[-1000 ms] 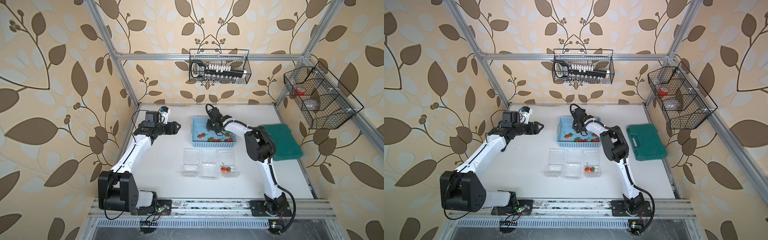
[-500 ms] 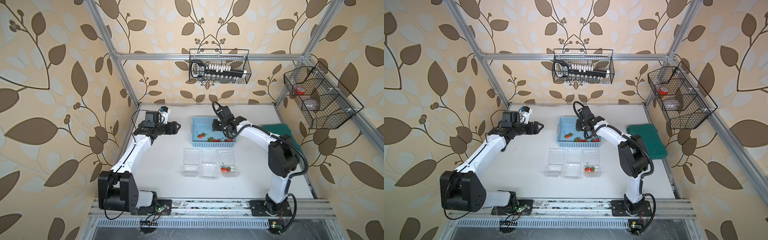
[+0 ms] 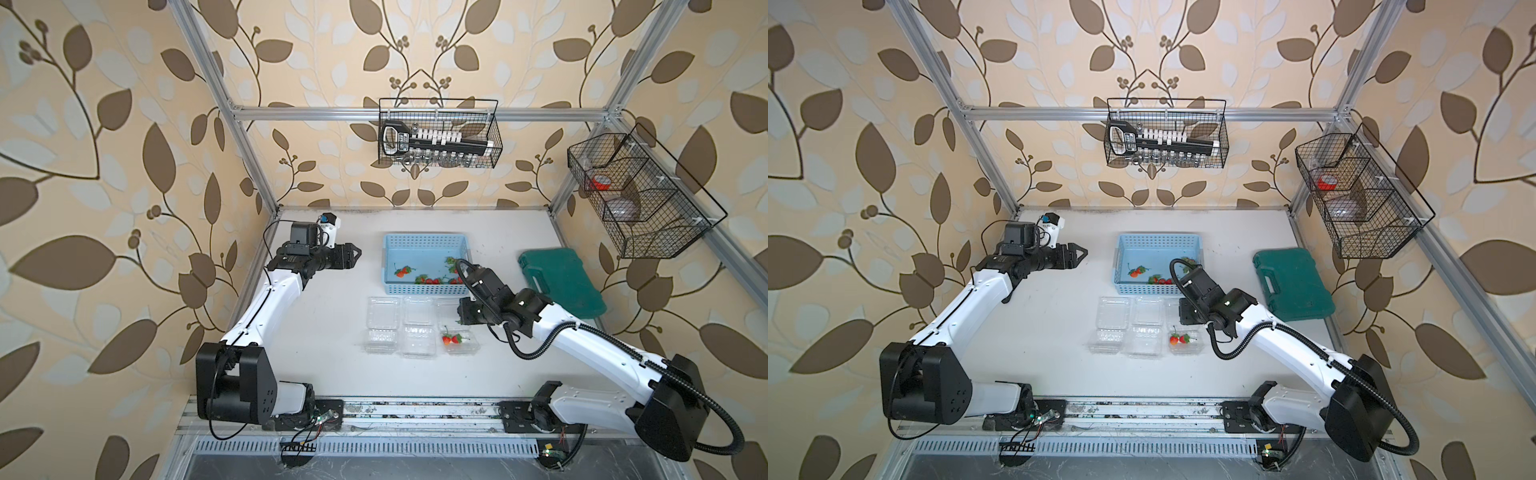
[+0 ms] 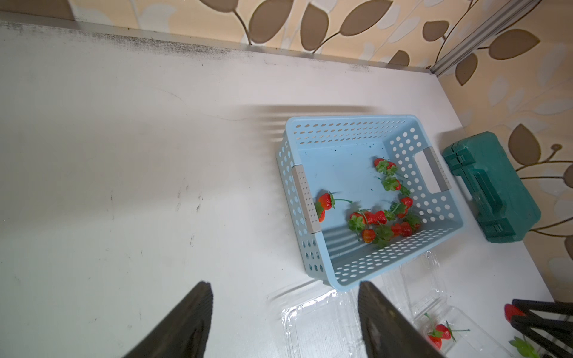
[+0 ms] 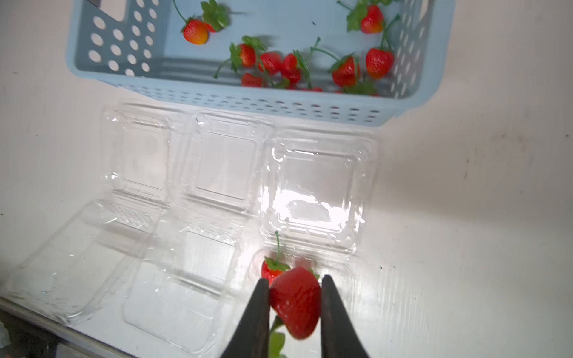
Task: Pack strawberries into containers
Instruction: Place the strawberry in the packing box.
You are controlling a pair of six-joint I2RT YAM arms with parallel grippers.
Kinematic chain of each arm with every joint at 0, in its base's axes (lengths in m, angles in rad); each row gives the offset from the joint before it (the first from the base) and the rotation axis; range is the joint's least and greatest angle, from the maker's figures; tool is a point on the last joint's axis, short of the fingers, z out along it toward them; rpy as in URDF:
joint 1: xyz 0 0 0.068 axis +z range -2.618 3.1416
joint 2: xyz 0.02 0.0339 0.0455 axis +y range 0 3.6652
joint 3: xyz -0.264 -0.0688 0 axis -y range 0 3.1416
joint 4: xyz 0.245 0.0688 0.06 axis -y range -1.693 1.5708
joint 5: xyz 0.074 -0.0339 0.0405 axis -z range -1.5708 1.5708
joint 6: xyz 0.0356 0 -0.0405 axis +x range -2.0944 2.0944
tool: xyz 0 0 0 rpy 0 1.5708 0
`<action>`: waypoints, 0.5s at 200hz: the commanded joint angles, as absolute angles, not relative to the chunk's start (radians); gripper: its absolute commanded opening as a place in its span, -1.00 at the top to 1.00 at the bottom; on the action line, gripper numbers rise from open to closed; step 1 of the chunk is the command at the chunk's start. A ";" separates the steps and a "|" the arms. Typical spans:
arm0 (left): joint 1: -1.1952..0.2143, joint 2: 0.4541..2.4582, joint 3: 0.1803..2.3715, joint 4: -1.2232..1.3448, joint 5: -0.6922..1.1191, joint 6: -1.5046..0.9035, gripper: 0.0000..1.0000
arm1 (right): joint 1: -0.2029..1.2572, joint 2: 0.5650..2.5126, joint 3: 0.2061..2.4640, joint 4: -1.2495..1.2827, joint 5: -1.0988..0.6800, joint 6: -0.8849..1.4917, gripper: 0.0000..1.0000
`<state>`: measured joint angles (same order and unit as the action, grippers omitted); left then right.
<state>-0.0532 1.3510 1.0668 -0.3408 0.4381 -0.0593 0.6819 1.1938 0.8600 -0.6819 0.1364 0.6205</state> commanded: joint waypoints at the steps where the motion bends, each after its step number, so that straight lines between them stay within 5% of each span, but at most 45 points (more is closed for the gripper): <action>1: -0.062 1.314 1.097 -0.341 0.455 -0.064 -0.51 | 0.698 1.179 0.801 -0.749 0.157 0.668 0.62; 47: -0.070 1.306 1.098 -0.344 0.447 -0.063 -0.51 | 0.800 1.223 0.771 -0.758 0.182 0.728 0.58; 100: -0.072 1.302 1.097 -0.345 0.443 -0.062 -0.51 | 0.827 1.273 0.759 -0.742 0.198 0.746 0.29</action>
<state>-0.0605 1.3399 1.0668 -0.3408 0.4377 -0.0593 0.8204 1.2579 0.7708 -0.7307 0.1658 0.7296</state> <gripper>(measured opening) 0.754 0.330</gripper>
